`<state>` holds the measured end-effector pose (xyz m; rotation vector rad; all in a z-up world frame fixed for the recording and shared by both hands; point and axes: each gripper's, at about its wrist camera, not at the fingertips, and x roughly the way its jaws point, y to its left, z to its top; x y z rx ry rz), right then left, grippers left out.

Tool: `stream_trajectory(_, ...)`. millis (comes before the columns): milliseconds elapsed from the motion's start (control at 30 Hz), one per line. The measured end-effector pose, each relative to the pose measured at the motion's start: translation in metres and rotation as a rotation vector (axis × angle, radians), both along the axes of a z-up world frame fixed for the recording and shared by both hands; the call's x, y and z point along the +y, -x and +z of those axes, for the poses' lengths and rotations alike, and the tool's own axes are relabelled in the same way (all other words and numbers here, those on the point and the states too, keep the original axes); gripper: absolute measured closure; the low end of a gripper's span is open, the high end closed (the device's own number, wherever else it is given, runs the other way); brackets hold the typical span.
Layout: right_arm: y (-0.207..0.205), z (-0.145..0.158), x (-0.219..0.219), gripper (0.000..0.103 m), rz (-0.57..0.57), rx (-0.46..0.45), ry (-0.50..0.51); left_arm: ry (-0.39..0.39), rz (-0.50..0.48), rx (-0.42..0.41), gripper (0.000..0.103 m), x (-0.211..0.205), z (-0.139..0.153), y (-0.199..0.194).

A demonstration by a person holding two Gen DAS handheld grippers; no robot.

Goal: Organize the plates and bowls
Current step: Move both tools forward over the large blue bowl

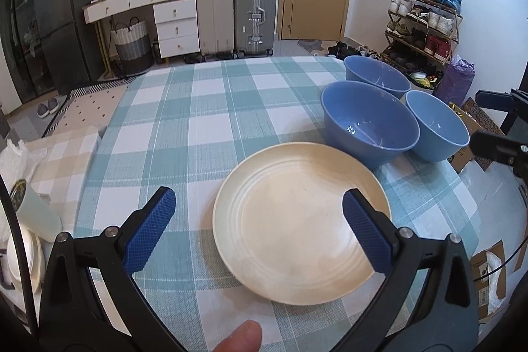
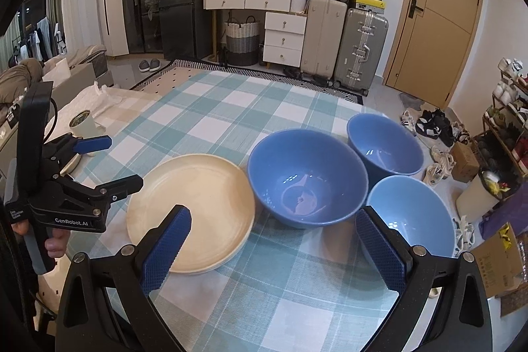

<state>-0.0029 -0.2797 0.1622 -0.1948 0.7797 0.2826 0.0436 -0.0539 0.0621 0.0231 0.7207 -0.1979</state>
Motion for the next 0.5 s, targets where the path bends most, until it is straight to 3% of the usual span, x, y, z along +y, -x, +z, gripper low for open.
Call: stream_trajectory(500,-0.008,0.043,-0.039,0.001,-0.033,-0.045,-0.03,0.039,-0.065,0.012,0.002,-0.029,0.031,-0.029)
